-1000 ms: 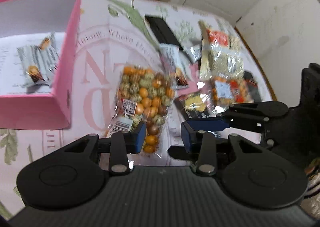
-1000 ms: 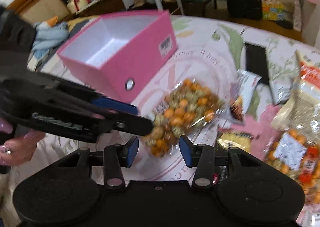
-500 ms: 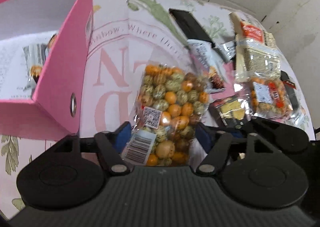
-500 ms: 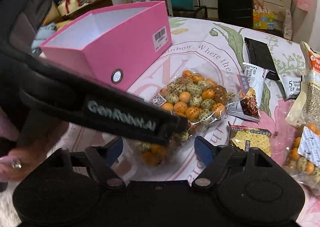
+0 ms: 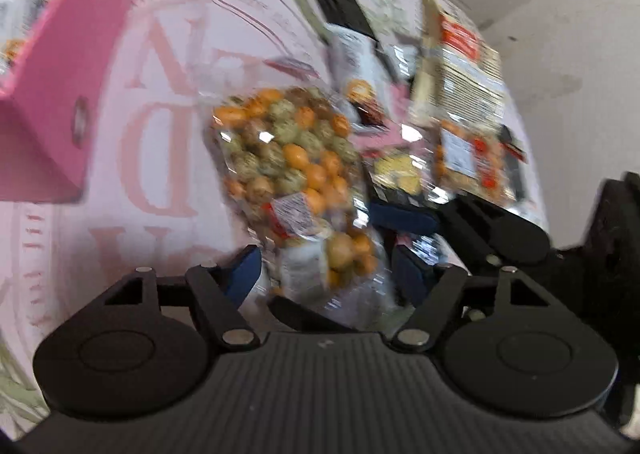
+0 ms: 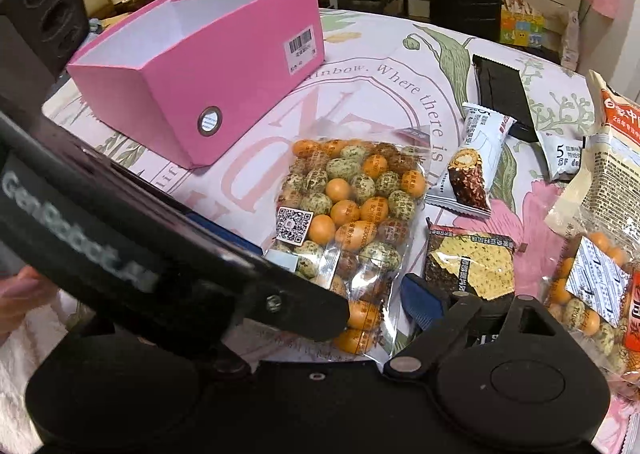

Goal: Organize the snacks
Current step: 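Close both tools on the nut bag and lift it, then carry the nut bag with both tools over the pink box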

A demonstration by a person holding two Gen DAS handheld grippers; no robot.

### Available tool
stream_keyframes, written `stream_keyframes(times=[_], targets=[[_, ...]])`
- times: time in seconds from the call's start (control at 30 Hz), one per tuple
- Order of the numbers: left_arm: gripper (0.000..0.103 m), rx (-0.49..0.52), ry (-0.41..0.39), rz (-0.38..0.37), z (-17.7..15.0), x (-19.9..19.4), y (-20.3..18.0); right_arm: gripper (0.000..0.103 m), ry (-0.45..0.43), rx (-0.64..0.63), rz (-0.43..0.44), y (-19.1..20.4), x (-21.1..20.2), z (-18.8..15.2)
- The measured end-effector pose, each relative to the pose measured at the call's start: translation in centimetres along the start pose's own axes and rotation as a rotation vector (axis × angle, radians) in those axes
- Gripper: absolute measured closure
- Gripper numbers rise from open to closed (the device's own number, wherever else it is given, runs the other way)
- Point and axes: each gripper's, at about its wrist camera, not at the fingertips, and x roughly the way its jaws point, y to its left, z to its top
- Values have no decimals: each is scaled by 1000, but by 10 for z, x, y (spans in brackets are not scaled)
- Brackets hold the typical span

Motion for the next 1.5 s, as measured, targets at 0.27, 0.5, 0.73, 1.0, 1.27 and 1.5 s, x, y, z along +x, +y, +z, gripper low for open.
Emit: stream_keyframes(times=[0.27, 0.5, 0.73, 1.0, 1.27, 1.5], targets=[[50, 32, -16, 48, 2, 5, 3, 14, -48, -5, -65, 6, 16, 4], [54, 58, 29, 45, 0, -3, 0, 28, -55, 15, -54, 14, 5, 1], [54, 44, 82, 42, -15, -15, -8, 31, -14, -2, -40, 25, -11, -7], [54, 45, 123, -6, -21, -40, -16, 33, 35, -46, -45, 42, -37, -3], [53, 28, 77, -29, -33, -68, -28, 34, 17, -126, -51, 55, -67, 0], [53, 26, 10, -15, -42, -101, -44, 34, -22, -211, -65, 69, -94, 5]])
